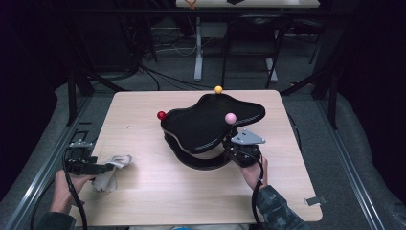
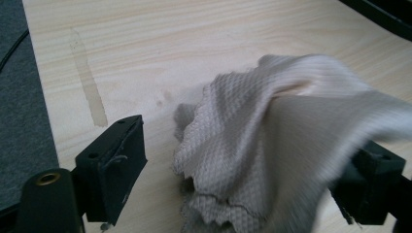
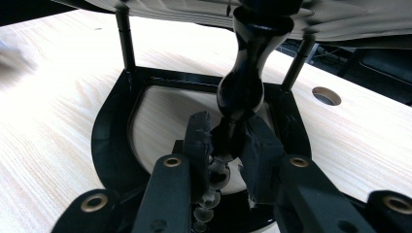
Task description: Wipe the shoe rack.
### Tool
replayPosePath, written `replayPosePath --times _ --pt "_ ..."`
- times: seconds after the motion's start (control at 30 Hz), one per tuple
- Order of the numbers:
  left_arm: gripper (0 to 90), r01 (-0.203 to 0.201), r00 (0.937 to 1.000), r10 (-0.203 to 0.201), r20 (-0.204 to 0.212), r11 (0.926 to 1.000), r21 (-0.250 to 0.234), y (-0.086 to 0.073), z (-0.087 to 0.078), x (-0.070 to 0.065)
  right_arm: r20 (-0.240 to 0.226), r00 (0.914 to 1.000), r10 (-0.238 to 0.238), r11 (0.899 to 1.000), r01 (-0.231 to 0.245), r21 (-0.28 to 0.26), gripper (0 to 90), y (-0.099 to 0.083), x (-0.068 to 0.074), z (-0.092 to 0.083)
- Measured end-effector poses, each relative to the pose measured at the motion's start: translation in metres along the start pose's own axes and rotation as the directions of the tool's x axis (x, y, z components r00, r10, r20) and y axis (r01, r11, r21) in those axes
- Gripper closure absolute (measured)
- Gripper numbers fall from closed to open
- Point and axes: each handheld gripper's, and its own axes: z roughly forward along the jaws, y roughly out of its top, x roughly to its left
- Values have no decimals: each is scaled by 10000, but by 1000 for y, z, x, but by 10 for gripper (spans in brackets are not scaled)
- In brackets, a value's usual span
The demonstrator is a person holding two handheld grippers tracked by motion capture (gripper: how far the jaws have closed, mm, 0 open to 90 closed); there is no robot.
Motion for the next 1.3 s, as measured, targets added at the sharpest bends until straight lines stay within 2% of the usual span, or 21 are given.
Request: replayPosePath --times 0.3,0.33,0.37,0.4,0.47,0.5,0.53,0.73,0.93,1.07,1.1,1.13,1.2,1.3 --pt "40 -305 9995 298 -137 9979 -565 16 -11 -10 -137 9999 10 10000 -10 28 734 0 -1 -1" --pt "28 -332 9994 323 -145 9975 -618 18 -11 -11 -13 10000 5 10000 -5 -11 733 1 0 -2" --pt "16 -352 9993 343 -134 9970 -691 22 -11 -12 -89 9999 51 10000 -51 -66 729 1 0 -2" --pt "1 -381 9993 375 -86 9965 -747 25 -11 -13 33 10000 29 10000 -29 -37 724 1 0 -3" --pt "0 -417 9990 428 110 9950 -906 32 -10 -17 -186 9998 41 10000 -41 -16 721 1 -1 -5" --pt "0 -545 9983 564 168 9940 -951 37 -9 -20 -155 9999 31 10000 -32 -33 725 1 -1 -6" --pt "0 -592 9979 616 209 9931 -1009 39 -9 -21 84 10000 25 9999 -24 -111 727 1 0 -7" --pt "0 -826 9941 922 568 9846 -1539 67 -6 -32 -18 10000 -2 10000 2 -89 741 2 1 -7" --pt "1 -1232 9887 1350 646 9793 -1604 98 6 -45 -5 10000 8 10000 -8 -25 741 3 1 -7" --pt "133 -1527 9819 1706 827 9703 -1878 118 15 -51 82 10000 -53 9999 54 -95 740 2 1 -7" --pt "147 -1542 9810 1723 889 9713 -1813 122 18 -53 68 10000 -32 10000 32 -94 741 2 1 -7" --pt "147 -1524 9782 1746 1123 9714 -1822 129 22 -55 68 10000 -12 10000 12 -77 741 2 1 -7" --pt "156 -1582 9771 1791 1149 9726 -1702 138 28 -59 79 10000 4 10000 -3 -97 741 2 1 -6" --pt "208 -1776 9725 1995 1203 9690 -1717 153 38 -70 86 10000 26 10000 -26 -77 741 2 2 -6"
